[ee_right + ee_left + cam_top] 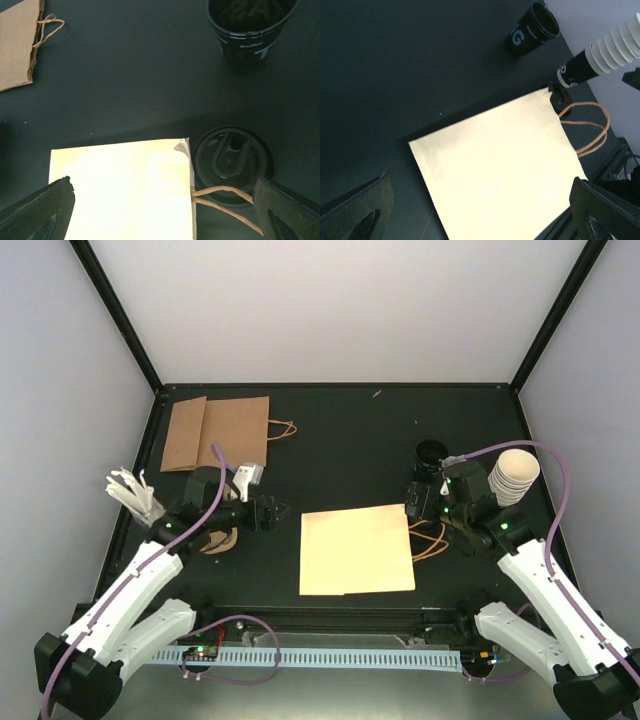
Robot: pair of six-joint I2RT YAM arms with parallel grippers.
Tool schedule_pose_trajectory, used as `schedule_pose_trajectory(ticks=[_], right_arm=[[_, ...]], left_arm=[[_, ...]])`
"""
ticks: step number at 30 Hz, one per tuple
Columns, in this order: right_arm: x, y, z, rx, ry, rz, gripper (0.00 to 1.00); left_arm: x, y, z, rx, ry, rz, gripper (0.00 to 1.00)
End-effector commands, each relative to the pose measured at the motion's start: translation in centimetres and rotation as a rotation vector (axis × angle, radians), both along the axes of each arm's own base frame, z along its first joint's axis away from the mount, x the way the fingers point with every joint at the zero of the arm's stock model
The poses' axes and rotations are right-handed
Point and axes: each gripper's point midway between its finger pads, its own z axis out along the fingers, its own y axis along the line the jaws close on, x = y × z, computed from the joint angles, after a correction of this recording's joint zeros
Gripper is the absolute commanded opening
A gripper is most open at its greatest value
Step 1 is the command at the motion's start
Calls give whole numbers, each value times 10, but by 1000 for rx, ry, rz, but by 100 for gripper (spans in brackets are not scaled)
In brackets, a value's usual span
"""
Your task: Pack the takeout coffee
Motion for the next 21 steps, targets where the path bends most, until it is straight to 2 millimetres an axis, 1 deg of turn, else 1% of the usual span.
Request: schedule_pose_trajectory(ticks=[1, 6, 11, 14, 17, 21], right_arm=[[5, -13, -3, -51, -22, -63, 100], [11, -14, -10, -87, 18, -79, 98], [21, -23, -18, -136, 72, -117, 87], [23, -26, -24, -133, 99, -123, 77], [20, -32, -31, -138, 140, -145, 69], [7, -41, -38, -141, 178, -197, 68]], left_arm=[[-8, -14, -2, -57, 18, -55, 99], [-16, -25, -11, -79, 31, -87, 99], [-21, -34, -27, -63, 62, -109, 99], [-23, -39, -35, -53, 78, -120, 99], [-25, -42, -40, -39, 89, -129, 99], [-27, -45, -42, -31, 84, -138, 99]])
